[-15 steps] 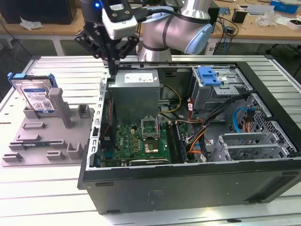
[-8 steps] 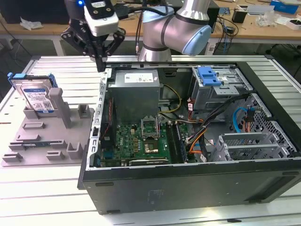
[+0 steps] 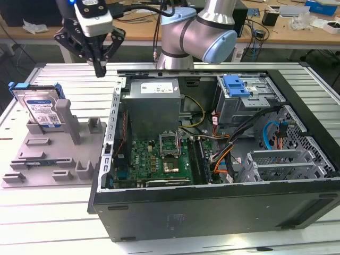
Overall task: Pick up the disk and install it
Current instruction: 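Reach for the disk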
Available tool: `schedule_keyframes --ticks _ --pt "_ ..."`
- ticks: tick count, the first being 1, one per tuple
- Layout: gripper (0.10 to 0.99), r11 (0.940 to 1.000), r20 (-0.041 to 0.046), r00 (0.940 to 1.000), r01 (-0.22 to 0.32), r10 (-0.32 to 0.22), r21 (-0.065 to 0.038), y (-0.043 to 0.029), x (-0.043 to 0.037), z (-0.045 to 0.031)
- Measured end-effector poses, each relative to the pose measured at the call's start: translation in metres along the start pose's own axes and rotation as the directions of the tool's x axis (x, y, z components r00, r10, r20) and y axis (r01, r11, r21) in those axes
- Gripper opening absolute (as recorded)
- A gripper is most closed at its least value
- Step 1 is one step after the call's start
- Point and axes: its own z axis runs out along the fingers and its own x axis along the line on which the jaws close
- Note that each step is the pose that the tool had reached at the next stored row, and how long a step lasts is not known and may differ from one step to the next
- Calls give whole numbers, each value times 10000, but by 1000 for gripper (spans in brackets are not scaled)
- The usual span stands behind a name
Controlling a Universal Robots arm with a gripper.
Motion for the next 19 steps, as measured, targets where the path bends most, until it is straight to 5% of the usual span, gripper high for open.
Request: schedule_keyframes --ticks 10,19 --pt "106 10000 -8 10000 -1 1 0 156 423 38" --pt "106 10000 -11 10000 -14 14 0 287 991 121"
